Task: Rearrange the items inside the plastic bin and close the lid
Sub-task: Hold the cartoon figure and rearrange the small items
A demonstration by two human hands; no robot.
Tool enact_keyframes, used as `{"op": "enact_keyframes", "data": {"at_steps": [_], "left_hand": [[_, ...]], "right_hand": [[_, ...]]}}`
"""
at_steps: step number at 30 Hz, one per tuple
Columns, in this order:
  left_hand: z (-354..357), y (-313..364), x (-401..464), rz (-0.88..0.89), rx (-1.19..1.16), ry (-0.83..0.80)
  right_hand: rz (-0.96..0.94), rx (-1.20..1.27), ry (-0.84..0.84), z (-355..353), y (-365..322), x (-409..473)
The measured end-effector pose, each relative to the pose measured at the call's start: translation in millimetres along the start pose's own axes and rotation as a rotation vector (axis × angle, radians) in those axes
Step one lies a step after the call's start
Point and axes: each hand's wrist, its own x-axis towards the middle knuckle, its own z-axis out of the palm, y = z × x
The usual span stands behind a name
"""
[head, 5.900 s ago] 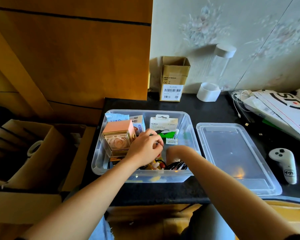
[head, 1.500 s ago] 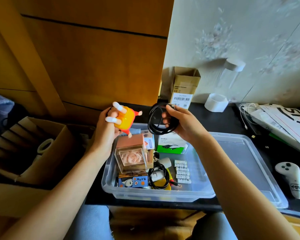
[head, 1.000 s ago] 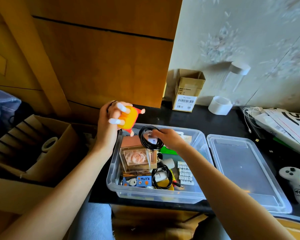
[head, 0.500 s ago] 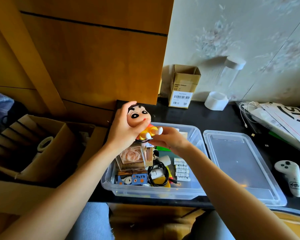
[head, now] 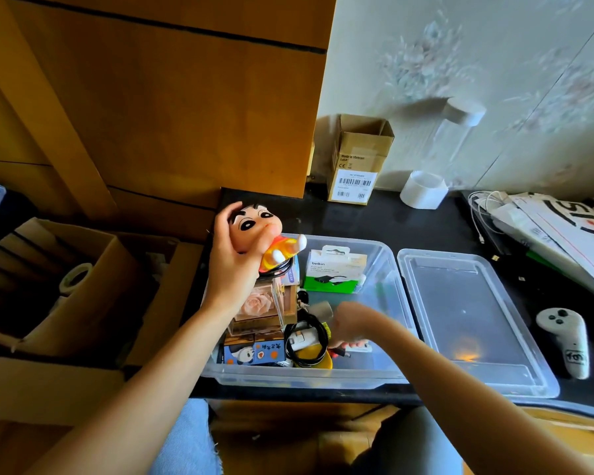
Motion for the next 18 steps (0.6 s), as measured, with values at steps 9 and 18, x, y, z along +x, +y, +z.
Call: {"op": "enact_keyframes", "data": {"at_steps": [9,18], "left_hand": [[-3,-3,-1,0.044,0.06,-0.017],[-3,-5,0,0.046,0.06,-0.03]], "right_hand": [[-0.021,0.354,-0.119,-6,-7,-1],[-0.171,0.237,-0.072,-14,3,-17]]}}
